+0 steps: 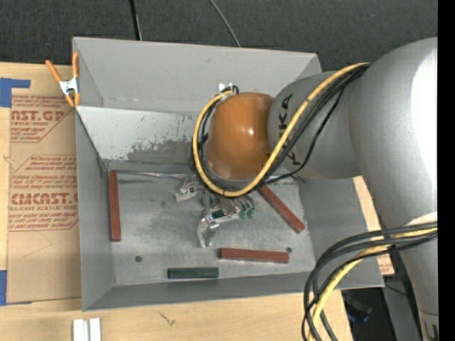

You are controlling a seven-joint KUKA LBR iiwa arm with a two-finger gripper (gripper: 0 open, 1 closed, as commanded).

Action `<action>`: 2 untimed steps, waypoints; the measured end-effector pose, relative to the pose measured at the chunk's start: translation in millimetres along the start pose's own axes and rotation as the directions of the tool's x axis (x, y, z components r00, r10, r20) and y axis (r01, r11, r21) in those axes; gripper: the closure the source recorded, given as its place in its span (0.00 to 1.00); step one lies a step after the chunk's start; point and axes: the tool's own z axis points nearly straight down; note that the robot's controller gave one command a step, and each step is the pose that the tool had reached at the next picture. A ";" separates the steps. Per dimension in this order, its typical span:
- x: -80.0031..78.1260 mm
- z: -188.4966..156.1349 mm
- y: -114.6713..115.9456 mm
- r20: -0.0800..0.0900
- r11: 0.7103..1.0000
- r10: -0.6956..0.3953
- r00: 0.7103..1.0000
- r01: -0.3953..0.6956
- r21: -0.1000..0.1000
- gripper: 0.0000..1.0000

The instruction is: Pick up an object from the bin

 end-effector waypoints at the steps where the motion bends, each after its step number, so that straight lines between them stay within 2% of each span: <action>1: -2.8 15.6 -20.7 0.000 1.000 0.026 1.000 -0.026 -0.014 0.00; 2: 19.5 -28.7 -50.2 -0.009 0.997 0.073 0.997 -0.073 -0.004 0.00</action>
Offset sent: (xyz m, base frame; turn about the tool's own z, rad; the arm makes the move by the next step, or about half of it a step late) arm -0.0023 -0.0696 0.0506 0.0918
